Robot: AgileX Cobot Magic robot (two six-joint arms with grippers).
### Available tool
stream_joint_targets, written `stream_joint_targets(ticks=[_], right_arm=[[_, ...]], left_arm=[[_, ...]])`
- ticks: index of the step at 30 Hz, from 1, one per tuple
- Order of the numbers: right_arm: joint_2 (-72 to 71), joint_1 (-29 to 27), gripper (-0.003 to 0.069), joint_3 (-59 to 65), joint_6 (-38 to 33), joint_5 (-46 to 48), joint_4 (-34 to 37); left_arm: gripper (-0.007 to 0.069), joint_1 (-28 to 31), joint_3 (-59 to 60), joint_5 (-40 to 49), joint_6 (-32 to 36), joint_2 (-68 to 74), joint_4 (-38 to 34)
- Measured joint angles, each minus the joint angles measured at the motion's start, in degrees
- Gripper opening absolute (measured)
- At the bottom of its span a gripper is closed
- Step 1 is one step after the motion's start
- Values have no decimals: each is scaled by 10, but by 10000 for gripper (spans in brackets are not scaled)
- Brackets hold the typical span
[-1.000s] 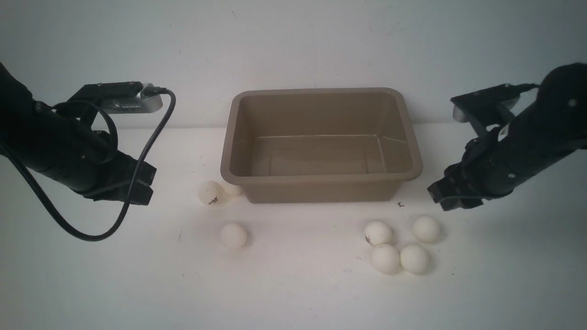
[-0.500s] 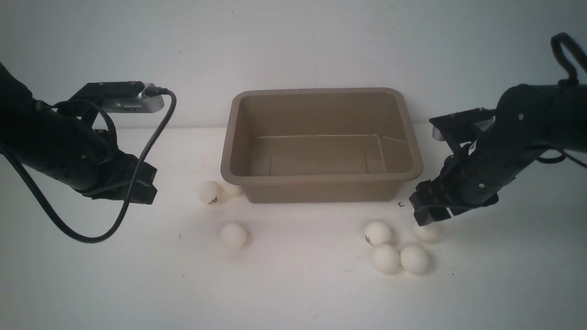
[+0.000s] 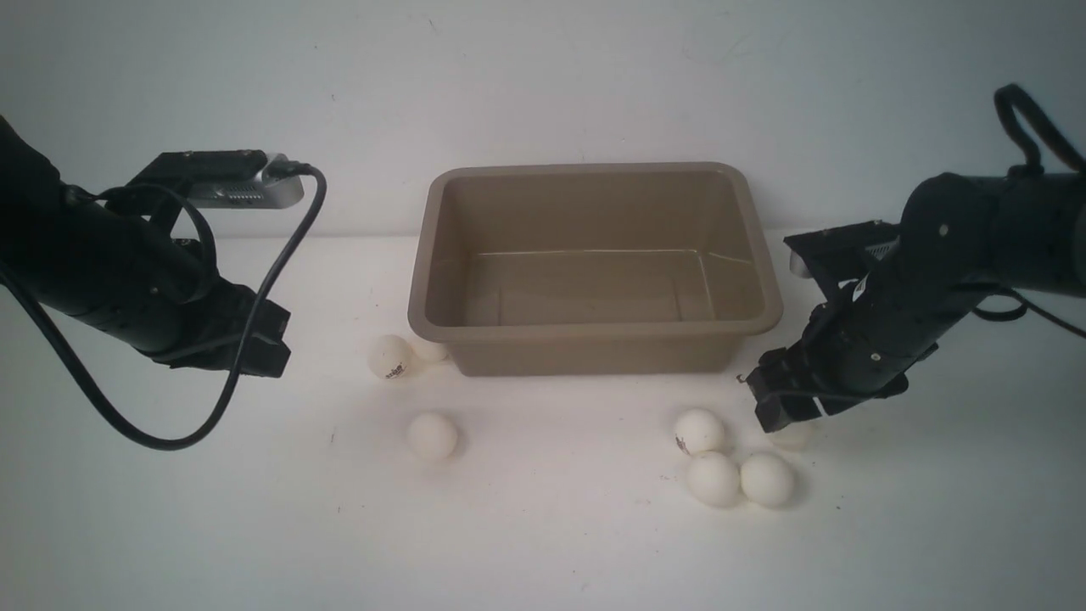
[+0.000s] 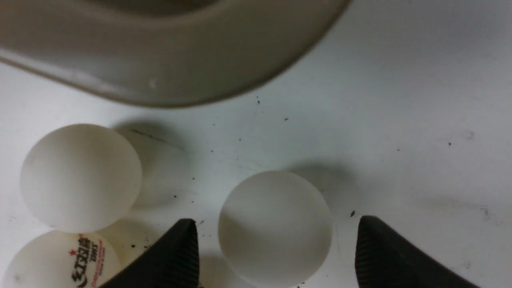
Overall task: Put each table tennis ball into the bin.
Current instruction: Use the right arm to clamp the table tennis ball closest to it, then use the right arm to put the table tennis ball into the box
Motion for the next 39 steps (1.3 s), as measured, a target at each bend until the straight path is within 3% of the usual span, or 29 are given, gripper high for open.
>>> stream_joint_targets(ticks=[4, 9, 14, 24, 31, 39], right_arm=[[11, 7, 461, 0, -2, -3, 0], [11, 17, 342, 0, -3, -13, 0], [11, 17, 344, 0, -3, -13, -23], [-56, 17, 344, -3, 81, 36, -166], [-145, 20, 344, -54, 65, 43, -125], [-37, 59, 344, -251, 40, 94, -78]], left_arm=[[94, 0, 0, 0, 1, 0, 0], [94, 0, 0, -2, 3, 0, 0], [94, 0, 0, -4, 6, 0, 3], [105, -8, -1, -14, 11, 23, -23], [171, -58, -1, -23, 12, 57, -28], [248, -140, -1, -79, -1, 103, -15]])
